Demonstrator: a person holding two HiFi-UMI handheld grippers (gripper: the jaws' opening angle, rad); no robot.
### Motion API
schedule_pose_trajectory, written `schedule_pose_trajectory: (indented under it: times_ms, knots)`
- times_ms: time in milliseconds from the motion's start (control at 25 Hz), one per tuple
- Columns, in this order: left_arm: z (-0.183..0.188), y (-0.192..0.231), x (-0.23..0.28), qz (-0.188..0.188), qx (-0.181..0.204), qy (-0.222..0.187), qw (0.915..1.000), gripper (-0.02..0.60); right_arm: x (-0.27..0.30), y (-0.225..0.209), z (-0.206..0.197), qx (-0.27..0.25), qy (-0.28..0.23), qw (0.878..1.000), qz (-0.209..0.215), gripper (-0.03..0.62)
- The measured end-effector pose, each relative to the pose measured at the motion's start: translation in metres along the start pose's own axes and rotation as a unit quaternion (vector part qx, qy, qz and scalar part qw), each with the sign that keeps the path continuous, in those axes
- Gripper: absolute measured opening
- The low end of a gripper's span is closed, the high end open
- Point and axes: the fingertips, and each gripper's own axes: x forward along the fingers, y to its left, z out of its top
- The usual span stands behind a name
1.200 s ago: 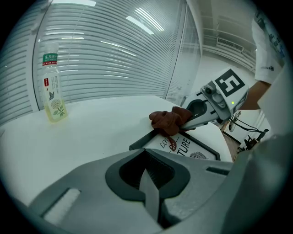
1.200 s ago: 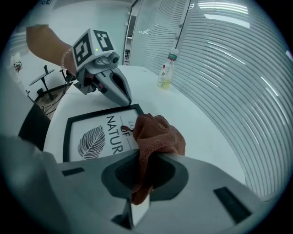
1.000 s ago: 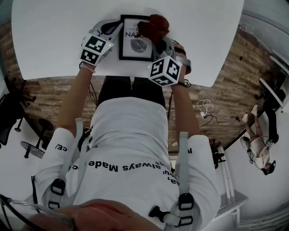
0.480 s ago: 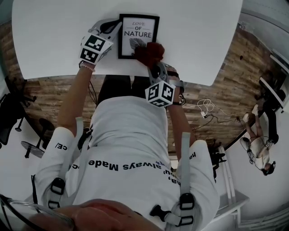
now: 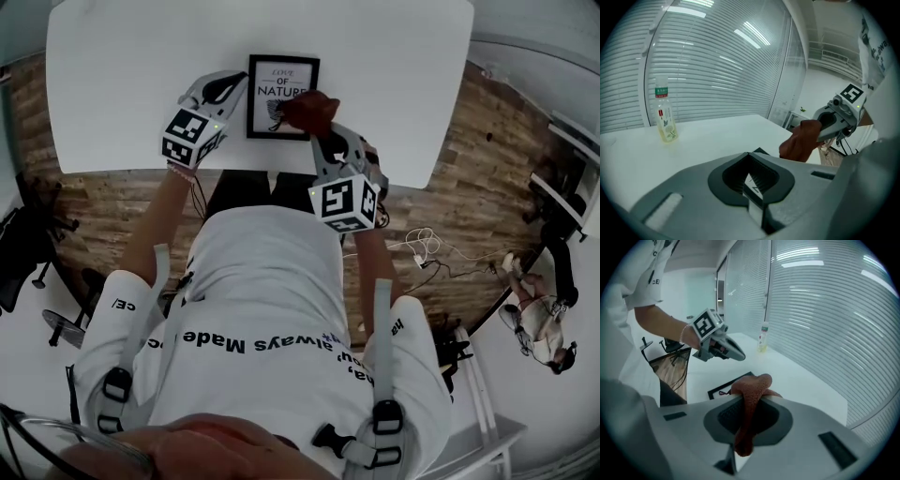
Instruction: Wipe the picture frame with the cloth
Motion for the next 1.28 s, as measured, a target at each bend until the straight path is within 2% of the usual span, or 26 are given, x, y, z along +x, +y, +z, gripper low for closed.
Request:
schedule_pose_trajectory:
  times_ms: [160, 320, 600, 960, 1280]
  knots:
    - [0.050, -0.023, -0.040, 0.008, -0.009, -0.066, 0.9978, 0.002, -0.036, -0.027, 0.055, 0.035, -0.070, 0.997, -0.030, 0.015]
    - [0.105, -0.050, -0.083, 0.009, -0.009, -0.134, 0.9908, 0.002, -0.076, -0.042, 0.108, 0.048, -0.136, 0.988, -0.049, 0.015]
    - [0.184, -0.089, -0.149, 0.013, 0.007, -0.218, 0.9758, 0.002, -0.136, -0.042, 0.172, 0.075, -0.222, 0.971, -0.046, 0.015]
    - [0.225, -0.133, -0.193, 0.004, 0.037, -0.266, 0.9633, 0.002, -0.191, -0.032, 0.215, 0.076, -0.273, 0.957, -0.059, 0.015]
    - [0.248, -0.149, -0.213, 0.002, 0.049, -0.297, 0.9537, 0.002, -0.229, -0.028, 0.240, 0.082, -0.308, 0.946, -0.063, 0.015]
